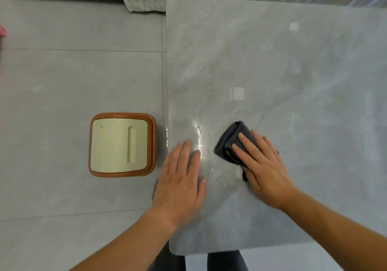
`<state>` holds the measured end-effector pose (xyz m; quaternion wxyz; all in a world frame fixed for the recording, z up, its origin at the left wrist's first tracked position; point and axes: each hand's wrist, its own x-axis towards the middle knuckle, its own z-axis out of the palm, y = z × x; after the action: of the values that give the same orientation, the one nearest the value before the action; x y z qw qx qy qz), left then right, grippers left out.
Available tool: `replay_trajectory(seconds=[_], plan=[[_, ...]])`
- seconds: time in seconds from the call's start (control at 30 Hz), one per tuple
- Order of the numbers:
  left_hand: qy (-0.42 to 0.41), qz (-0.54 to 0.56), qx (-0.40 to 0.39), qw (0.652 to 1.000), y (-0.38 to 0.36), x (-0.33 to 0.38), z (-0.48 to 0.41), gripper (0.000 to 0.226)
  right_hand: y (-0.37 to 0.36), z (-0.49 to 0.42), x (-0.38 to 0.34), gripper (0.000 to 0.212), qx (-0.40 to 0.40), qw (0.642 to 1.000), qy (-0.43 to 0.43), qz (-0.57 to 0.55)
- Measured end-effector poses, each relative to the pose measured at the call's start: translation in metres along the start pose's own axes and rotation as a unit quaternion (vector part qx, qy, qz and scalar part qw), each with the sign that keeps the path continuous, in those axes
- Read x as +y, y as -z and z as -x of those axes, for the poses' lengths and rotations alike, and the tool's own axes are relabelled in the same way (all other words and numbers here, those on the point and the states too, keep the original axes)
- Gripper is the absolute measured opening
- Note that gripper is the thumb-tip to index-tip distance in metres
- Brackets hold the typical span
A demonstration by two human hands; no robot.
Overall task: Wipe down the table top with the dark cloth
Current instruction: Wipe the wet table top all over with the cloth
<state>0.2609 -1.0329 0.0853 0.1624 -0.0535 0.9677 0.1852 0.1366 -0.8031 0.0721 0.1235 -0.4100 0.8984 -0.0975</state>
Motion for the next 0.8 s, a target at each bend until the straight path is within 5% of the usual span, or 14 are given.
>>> replay_trajectory(seconds=[0.23, 0.47, 0.67, 0.8], plan=[[0.0, 0.005, 0.022, 1.0, -0.01, 0.008, 0.023, 0.064, -0.005, -0.001, -0.021, 0.061, 0.051, 0.983, -0.167, -0.048], [-0.001, 0.002, 0.019, 1.0, -0.03, 0.02, 0.064, 0.064, -0.019, 0.07, -0.031, 0.06, 0.003, 1.0, -0.01, -0.013], [0.035, 0.009, 0.038, 0.999, -0.051, 0.034, 0.1, 0.065, -0.022, 0.072, -0.051, 0.065, 0.05, 0.977, -0.196, -0.061], [0.048, 0.039, 0.05, 0.997, -0.06, 0.041, 0.111, 0.069, -0.041, 0.12, -0.09, 0.066, 0.023, 0.995, -0.091, -0.035]])
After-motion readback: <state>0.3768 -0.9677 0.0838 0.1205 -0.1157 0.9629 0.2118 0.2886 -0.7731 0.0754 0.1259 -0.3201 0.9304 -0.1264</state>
